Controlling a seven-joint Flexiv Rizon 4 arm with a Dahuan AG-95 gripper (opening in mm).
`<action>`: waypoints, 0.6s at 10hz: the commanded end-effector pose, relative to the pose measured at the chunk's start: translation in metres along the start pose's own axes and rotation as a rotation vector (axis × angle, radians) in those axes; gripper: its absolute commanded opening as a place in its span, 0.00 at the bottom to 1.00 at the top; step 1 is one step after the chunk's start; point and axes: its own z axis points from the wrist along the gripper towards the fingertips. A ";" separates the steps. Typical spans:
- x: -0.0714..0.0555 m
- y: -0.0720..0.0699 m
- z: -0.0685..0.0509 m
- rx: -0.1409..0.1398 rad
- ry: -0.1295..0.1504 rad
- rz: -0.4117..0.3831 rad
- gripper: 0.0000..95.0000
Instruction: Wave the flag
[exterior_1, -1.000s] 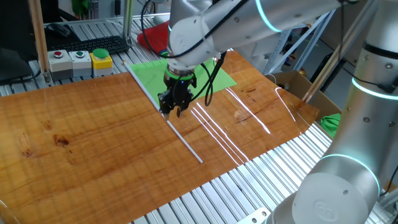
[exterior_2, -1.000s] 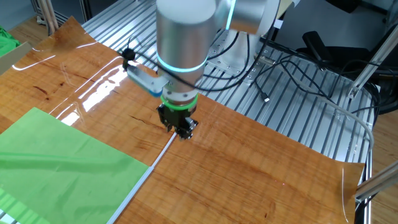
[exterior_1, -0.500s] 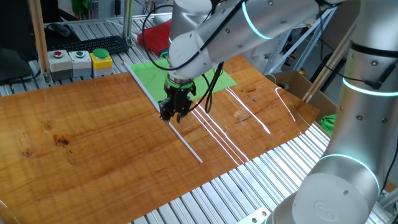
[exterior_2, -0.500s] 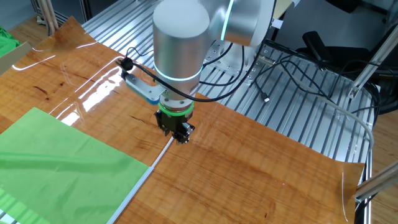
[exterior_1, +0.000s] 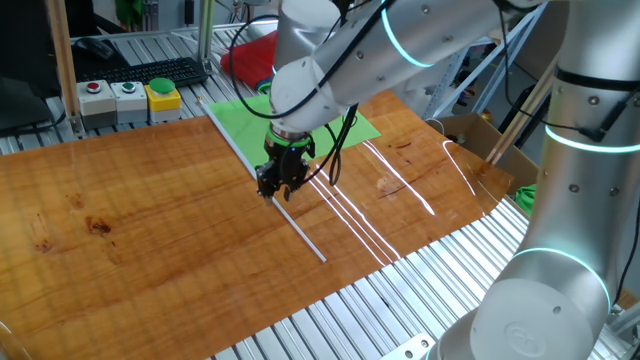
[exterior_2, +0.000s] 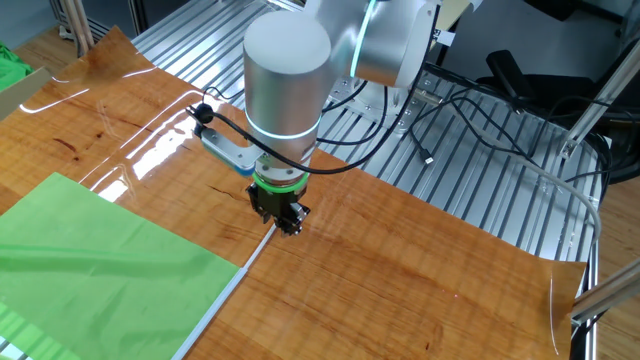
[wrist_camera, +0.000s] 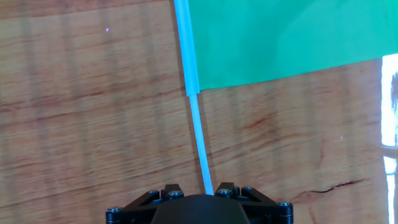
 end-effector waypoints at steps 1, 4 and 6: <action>0.000 0.000 0.003 -0.002 0.000 -0.004 0.40; 0.000 -0.002 0.009 -0.013 0.002 -0.009 0.40; 0.000 -0.003 0.011 -0.014 0.002 -0.011 0.40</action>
